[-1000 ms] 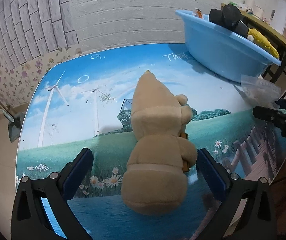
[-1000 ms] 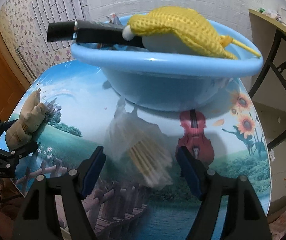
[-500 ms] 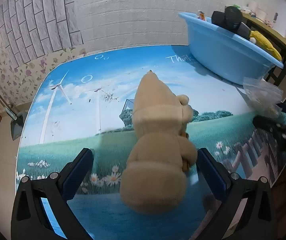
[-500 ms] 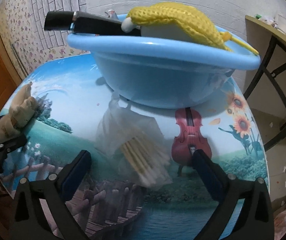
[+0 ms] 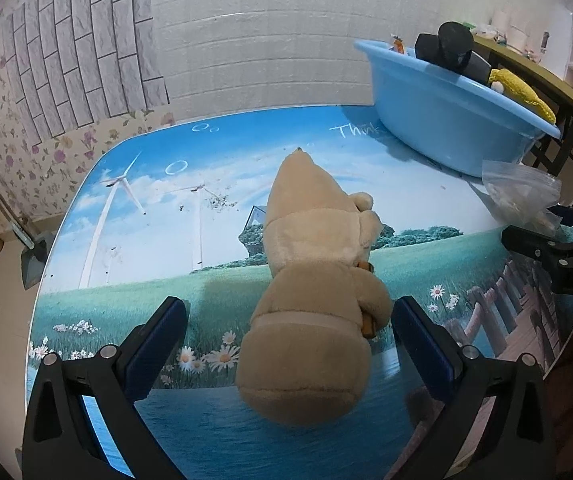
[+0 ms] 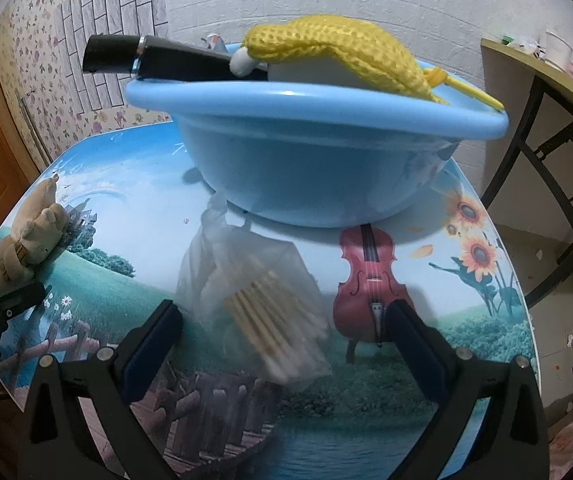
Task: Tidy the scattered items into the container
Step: 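Lift the teddy bear and swab bag and carry both toward the basin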
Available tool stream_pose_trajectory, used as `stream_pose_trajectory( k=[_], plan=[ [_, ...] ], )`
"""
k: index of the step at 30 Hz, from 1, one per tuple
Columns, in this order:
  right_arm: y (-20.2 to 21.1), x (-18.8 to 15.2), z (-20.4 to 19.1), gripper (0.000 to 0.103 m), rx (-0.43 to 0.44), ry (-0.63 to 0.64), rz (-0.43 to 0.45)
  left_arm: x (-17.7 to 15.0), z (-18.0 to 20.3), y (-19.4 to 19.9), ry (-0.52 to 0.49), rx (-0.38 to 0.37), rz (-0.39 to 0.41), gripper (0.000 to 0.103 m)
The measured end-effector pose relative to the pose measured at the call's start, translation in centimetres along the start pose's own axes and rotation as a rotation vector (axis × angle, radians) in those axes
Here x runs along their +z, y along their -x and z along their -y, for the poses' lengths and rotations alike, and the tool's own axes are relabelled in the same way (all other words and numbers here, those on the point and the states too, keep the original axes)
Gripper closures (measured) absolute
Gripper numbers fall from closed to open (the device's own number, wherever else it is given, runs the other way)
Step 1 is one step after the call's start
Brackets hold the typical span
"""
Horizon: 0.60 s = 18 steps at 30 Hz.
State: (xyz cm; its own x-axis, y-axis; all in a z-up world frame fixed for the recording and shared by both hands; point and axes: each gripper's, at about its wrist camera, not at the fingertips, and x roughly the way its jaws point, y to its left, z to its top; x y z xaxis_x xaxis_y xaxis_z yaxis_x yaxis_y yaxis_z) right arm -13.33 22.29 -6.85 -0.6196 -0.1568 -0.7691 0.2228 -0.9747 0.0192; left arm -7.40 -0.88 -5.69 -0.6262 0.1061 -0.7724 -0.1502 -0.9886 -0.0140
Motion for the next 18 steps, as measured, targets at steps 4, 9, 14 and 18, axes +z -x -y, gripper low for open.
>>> stream_pose_trajectory(
  k=[4, 9, 14, 18],
  plan=[
    [0.2, -0.4, 0.0, 0.003, -0.005, -0.001, 0.006, -0.1, 0.4, 0.6, -0.029, -0.018, 0.038, 0.037],
    [0.4, -0.2, -0.5, 0.025, 0.015, 0.005, 0.022, -0.1, 0.8, 0.8, -0.045, -0.030, 0.043, 0.050],
    [0.8, -0.3, -0.4, 0.050, 0.006, 0.022, 0.026, 0.0, 0.4, 1.2, -0.017, -0.045, 0.052, 0.051],
    [1.4, -0.2, -0.3, 0.058, 0.032, 0.018, 0.046, 0.2, -0.1, 2.0, 0.004, -0.043, 0.069, 0.051]
  ],
)
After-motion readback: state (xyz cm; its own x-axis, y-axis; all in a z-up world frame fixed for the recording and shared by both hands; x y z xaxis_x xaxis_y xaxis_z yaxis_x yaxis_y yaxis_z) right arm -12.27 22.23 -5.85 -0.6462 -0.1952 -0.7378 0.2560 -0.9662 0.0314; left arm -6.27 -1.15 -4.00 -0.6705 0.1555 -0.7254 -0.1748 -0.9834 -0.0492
